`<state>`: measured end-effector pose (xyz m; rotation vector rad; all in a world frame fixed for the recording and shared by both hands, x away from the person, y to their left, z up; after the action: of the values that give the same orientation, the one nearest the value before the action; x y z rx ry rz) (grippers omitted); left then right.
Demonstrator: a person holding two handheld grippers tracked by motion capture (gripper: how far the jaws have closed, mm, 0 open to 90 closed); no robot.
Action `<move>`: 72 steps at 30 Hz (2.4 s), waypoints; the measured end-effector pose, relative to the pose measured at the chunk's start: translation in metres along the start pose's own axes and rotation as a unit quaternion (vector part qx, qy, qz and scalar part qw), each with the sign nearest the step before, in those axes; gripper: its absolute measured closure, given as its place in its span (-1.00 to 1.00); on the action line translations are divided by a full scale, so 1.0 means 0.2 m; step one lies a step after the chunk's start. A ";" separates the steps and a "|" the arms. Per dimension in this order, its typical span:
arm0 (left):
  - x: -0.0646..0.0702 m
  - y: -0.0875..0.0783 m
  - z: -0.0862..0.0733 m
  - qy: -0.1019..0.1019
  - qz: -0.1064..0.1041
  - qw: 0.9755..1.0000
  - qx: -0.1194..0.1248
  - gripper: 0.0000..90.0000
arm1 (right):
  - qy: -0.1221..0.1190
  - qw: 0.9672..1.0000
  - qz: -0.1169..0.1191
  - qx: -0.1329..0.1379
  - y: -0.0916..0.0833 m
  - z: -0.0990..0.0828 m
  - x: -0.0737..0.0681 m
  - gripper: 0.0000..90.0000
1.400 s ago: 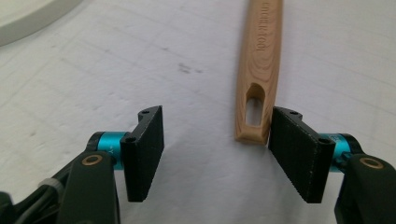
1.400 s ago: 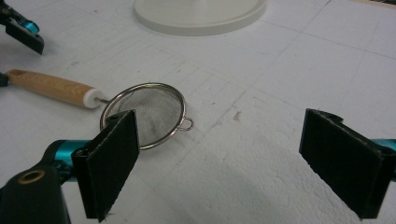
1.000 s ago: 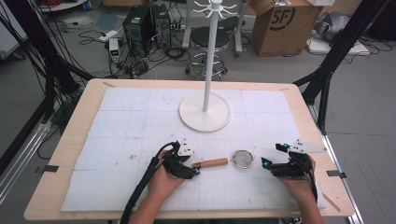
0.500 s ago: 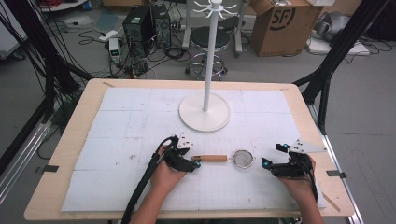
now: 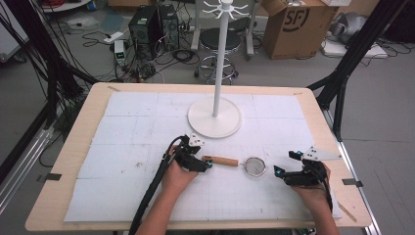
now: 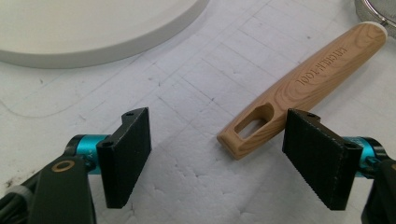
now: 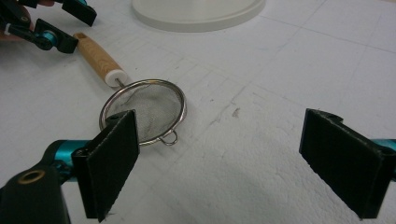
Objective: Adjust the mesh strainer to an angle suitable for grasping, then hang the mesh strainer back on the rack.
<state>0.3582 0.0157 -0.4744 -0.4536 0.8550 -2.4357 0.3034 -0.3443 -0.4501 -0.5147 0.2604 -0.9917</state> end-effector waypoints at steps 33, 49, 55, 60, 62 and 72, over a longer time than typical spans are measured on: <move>-0.13 -0.61 -0.23 -0.015 -0.043 0.994 0.096 -0.72 | -0.012 1.000 0.008 -0.006 0.02 0.01 -0.04 -0.75; -0.18 -0.78 -0.21 -0.003 -0.075 0.988 0.135 -0.87 | -0.007 1.000 0.012 -0.015 0.03 -0.01 -0.05 -0.75; -0.18 -0.80 -0.21 0.006 -0.082 0.986 0.148 -0.96 | -0.012 1.000 0.014 -0.017 0.04 0.00 -0.06 -0.75; -0.19 -0.79 -0.21 0.009 -0.079 0.987 0.140 -0.96 | -0.012 1.000 0.017 -0.020 0.03 0.00 -0.07 -0.75; -0.19 -0.78 -0.21 0.009 -0.077 0.988 0.134 -0.96 | -0.011 1.000 0.019 -0.020 0.04 0.00 -0.07 -0.75; -0.19 -0.78 -0.21 0.012 -0.079 0.989 0.127 -0.96 | -0.028 0.999 0.036 -0.021 0.07 0.10 -0.11 -0.75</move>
<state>0.3133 0.1609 -0.4101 -0.4114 0.5231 -2.6549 0.3115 -0.3131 -0.4406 -0.5670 0.2490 -0.9015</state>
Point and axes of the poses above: each handheld gripper's, and its own axes: y roughly forward along the jaws, z roughly out of its top, x roughly to its right, the point moved 3 cm from there along y, roughly forward along the jaws, and after that the axes turned 9 degrees about -z, right-handed, at the moved point
